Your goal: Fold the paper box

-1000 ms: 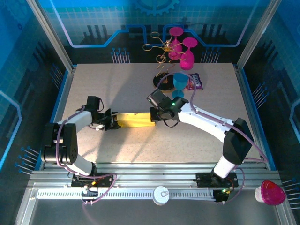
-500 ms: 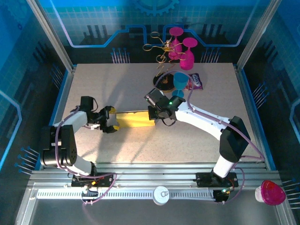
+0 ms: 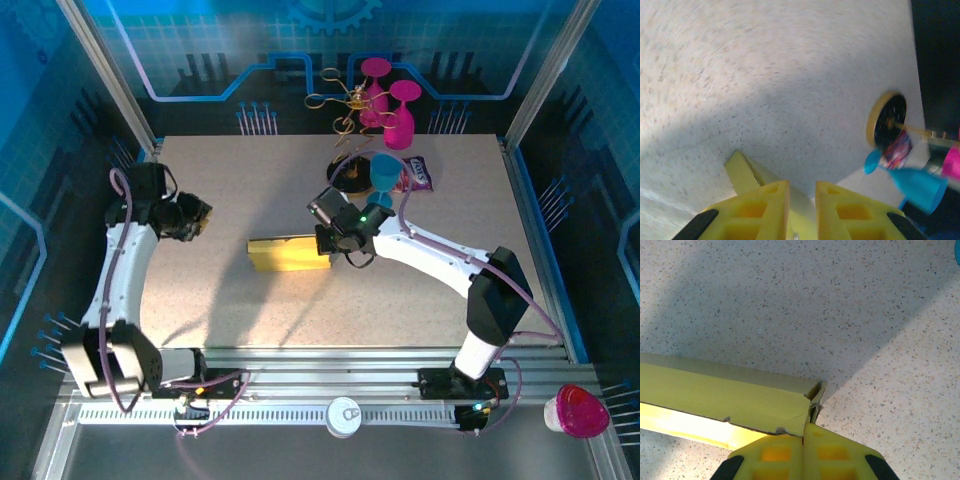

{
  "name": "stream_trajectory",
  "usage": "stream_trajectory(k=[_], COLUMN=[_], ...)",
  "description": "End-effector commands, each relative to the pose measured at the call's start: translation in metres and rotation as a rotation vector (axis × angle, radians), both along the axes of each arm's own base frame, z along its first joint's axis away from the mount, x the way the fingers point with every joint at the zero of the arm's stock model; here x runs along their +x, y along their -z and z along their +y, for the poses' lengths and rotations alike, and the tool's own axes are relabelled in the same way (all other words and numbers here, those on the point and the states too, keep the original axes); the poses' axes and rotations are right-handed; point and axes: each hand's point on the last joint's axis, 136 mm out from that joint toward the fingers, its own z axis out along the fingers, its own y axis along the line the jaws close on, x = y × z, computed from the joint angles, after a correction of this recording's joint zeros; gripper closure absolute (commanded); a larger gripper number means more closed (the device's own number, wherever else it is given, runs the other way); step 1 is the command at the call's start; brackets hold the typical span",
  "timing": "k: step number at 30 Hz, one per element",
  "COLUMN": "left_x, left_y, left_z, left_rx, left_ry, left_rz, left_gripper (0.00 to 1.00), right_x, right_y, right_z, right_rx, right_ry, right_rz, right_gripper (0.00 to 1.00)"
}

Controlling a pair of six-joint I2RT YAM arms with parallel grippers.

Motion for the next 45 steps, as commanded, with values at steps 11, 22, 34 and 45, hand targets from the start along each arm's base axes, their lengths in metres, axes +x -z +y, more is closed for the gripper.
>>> stream_trajectory(k=[11,22,34,45], left_x=[-0.038,-0.02,-0.011,-0.019], left_y=[0.025,0.048,0.052,0.049], left_z=[-0.05,-0.062,-0.075,-0.079], left_rx=[0.597,0.601,0.531,0.485], left_ry=[0.858,0.964,0.969,0.96], left_rz=[-0.092,-0.092,-0.112,-0.088], left_gripper=[0.61,0.53,0.66,0.89], right_x=[0.001,0.0,0.001,0.001], right_y=[0.02,0.022,0.021,0.022], right_z=[-0.002,-0.003,-0.006,-0.006], right_rx=[-0.039,-0.037,-0.033,-0.032], right_ry=[-0.017,-0.017,-0.01,-0.006], right_rz=[0.078,0.089,0.091,0.094], right_gripper=[1.0,1.0,1.0,1.0])
